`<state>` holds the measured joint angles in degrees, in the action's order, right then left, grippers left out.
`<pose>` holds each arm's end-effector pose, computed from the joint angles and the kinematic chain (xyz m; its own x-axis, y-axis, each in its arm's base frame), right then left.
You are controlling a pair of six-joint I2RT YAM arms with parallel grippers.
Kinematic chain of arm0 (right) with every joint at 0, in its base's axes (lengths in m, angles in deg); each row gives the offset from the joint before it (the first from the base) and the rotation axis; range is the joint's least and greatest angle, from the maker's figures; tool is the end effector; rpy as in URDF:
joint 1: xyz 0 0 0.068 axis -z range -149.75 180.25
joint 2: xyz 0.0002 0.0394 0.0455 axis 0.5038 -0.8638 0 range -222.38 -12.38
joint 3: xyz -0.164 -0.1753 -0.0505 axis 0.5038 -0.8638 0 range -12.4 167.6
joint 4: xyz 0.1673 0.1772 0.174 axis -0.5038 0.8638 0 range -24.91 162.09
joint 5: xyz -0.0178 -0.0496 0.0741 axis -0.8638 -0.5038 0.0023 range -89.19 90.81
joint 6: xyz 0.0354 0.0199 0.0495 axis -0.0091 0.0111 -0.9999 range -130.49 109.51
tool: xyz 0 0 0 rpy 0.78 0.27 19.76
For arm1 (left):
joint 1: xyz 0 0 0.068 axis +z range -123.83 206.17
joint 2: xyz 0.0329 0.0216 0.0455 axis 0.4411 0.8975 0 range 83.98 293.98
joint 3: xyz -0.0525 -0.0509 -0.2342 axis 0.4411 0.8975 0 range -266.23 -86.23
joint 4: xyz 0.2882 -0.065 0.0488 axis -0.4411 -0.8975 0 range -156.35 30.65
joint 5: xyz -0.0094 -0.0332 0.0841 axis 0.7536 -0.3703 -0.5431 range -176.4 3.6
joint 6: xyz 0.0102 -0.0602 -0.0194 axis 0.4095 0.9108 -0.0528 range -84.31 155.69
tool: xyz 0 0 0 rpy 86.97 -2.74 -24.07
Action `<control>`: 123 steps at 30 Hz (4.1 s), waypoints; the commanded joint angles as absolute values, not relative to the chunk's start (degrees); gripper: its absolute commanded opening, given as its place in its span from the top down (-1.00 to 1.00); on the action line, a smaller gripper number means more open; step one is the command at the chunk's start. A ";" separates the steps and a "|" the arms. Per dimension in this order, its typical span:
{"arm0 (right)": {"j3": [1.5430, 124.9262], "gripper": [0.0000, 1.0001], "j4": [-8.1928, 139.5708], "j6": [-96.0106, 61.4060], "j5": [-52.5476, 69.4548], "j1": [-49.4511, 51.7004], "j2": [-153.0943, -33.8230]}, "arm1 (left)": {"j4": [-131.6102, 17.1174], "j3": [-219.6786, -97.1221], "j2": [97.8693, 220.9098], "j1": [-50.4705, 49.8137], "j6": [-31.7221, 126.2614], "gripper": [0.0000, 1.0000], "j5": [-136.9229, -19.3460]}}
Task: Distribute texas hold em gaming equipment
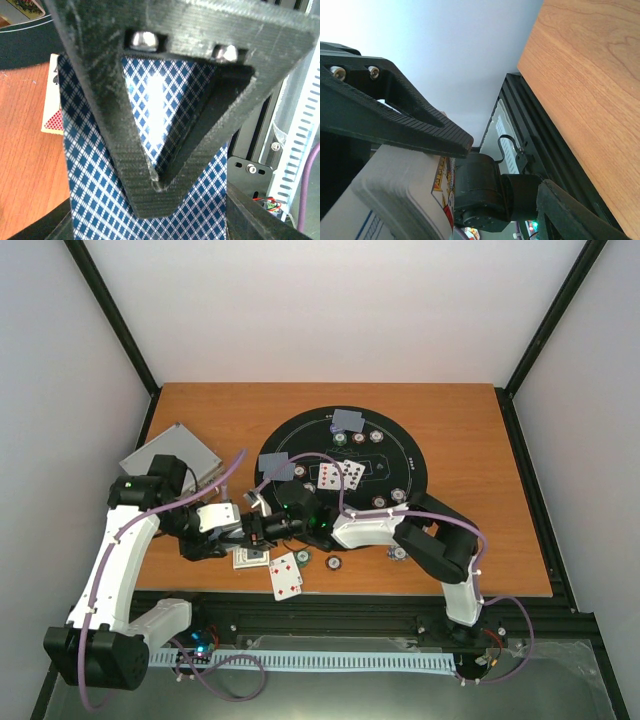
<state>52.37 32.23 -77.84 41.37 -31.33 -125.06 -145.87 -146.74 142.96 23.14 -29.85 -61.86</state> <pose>0.1878 0.4150 0.1304 -0.9400 -0.2638 -0.2161 -0.2584 0.1374 0.9562 0.1911 -0.0309 0.2643 -0.3350 0.8470 -0.4128 0.9405 0.3273 -0.0917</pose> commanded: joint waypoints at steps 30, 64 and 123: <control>47.59 0.82 44.78 -73.10 35.47 -27.43 -113.48 | -146.71 -147.93 142.46 23.02 -30.04 0.99 -59.67; 63.03 0.93 85.36 -39.90 41.87 20.01 -124.98 | -145.65 -146.78 143.56 23.01 -29.46 0.98 -60.71; 48.92 -0.64 38.83 -76.69 36.25 -33.47 -115.05 | -147.26 -148.29 143.41 23.03 -29.26 0.98 -58.45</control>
<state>46.41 44.19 -74.34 36.04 -32.20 -112.93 -146.00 -145.98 143.79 23.14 -29.41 -60.18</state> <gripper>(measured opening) 0.824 0.559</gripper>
